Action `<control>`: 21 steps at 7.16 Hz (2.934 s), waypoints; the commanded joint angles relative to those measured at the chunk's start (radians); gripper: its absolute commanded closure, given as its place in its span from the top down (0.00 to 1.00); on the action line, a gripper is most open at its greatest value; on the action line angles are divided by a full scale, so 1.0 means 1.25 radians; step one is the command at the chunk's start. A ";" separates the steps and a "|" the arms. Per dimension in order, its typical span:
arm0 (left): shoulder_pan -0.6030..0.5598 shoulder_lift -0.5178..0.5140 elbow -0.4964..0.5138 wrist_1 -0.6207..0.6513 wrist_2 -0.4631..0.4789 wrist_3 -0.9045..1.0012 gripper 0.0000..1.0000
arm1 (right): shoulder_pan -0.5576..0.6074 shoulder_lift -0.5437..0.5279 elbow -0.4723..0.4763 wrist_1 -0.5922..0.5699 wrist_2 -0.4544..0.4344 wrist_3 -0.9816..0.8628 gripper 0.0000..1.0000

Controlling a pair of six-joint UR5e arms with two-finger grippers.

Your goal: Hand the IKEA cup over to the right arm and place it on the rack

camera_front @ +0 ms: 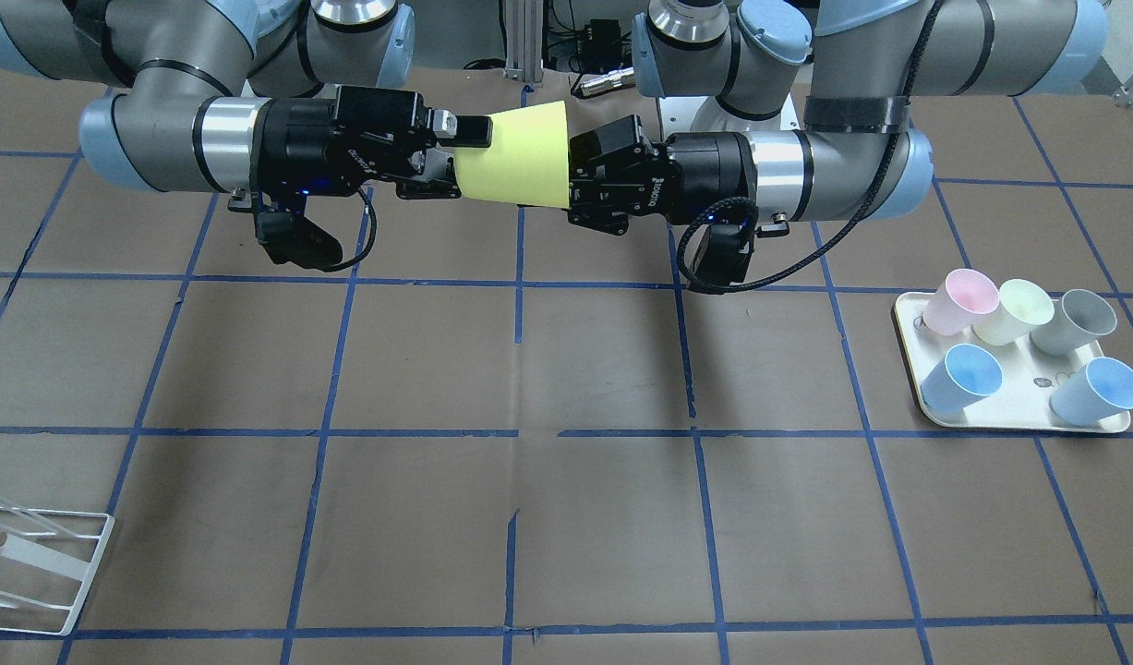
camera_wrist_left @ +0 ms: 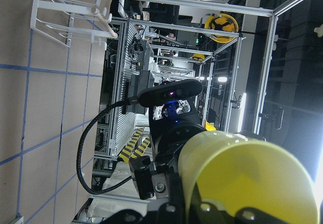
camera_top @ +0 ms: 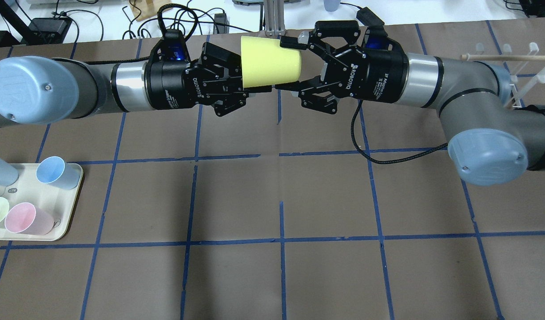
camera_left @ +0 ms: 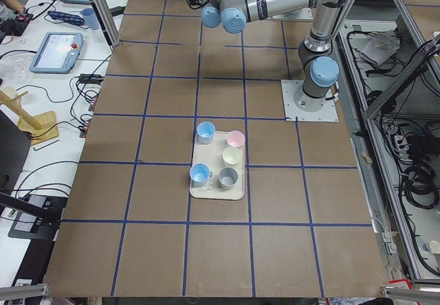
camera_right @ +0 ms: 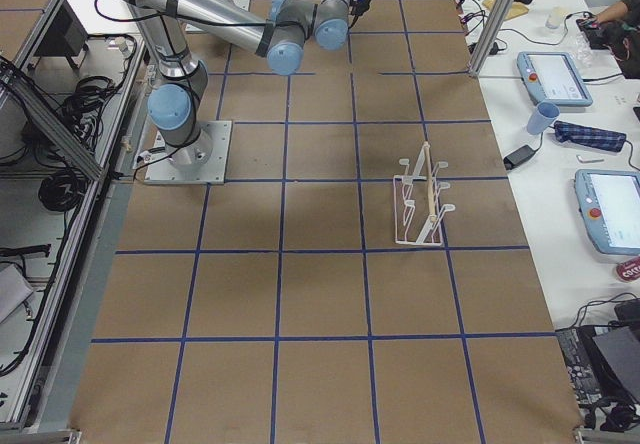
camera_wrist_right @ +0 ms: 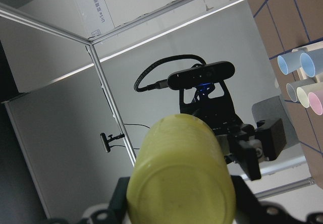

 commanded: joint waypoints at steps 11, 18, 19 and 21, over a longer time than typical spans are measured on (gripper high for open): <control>0.131 0.029 0.220 0.095 0.692 -0.256 1.00 | -0.133 -0.024 -0.005 -0.249 -0.377 0.241 0.65; 0.003 0.060 0.208 0.343 1.140 -0.480 1.00 | -0.135 -0.086 -0.087 -0.063 -1.207 -0.193 0.63; -0.014 0.050 0.206 0.398 1.191 -0.488 1.00 | -0.136 -0.072 -0.139 -0.049 -1.284 -0.293 0.63; -0.074 0.032 0.186 0.521 1.201 -0.489 1.00 | -0.146 0.016 -0.223 -0.052 -1.389 -0.424 0.60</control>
